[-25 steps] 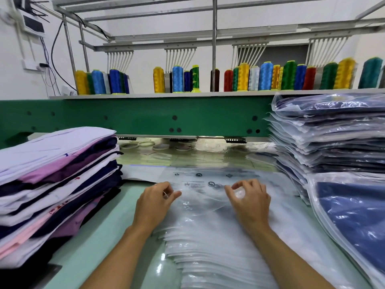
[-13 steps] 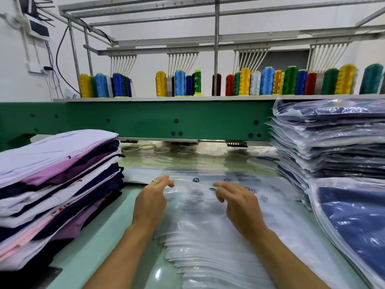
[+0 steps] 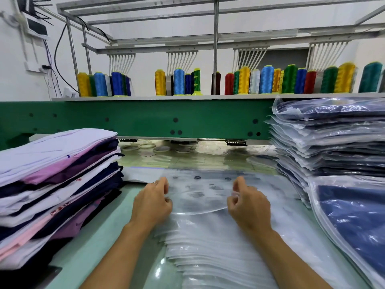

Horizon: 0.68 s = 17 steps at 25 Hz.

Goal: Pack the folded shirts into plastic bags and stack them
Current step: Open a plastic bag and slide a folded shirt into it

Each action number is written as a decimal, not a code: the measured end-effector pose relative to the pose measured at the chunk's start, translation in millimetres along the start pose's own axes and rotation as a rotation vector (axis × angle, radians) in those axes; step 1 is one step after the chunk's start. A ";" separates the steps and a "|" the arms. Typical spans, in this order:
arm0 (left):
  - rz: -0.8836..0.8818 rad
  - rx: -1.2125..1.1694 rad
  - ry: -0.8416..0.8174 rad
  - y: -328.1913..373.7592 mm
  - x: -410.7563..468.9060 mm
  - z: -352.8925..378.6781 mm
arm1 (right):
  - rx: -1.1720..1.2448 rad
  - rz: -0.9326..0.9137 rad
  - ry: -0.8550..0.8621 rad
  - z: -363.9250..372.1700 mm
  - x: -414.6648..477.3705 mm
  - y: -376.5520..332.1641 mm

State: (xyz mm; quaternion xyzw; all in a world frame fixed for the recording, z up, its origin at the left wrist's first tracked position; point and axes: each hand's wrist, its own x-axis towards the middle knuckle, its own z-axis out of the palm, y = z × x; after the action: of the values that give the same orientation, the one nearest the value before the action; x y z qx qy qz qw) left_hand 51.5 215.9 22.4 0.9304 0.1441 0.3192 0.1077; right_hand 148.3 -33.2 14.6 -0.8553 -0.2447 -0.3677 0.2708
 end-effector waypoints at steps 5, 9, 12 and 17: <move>0.068 -0.213 -0.379 -0.6 -9.5 20.8 | -0.201 0.041 -0.385 11.1 -2.2 5.5; 0.086 -0.070 -0.397 7.0 -13.8 27.9 | -0.331 0.107 -0.468 12.8 -1.4 7.2; 0.068 -0.060 -0.462 15.6 -12.5 20.8 | -0.307 0.142 -0.433 13.3 5.1 -9.8; 0.072 -0.028 -0.395 11.3 13.8 -30.5 | -0.086 0.116 -0.335 15.1 41.9 -70.3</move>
State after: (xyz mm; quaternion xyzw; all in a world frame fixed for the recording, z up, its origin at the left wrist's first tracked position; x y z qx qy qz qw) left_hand 45.0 213.2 57.1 0.9779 0.0823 0.1361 0.1353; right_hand 137.9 37.3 57.5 -0.9281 -0.2207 -0.2138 0.2104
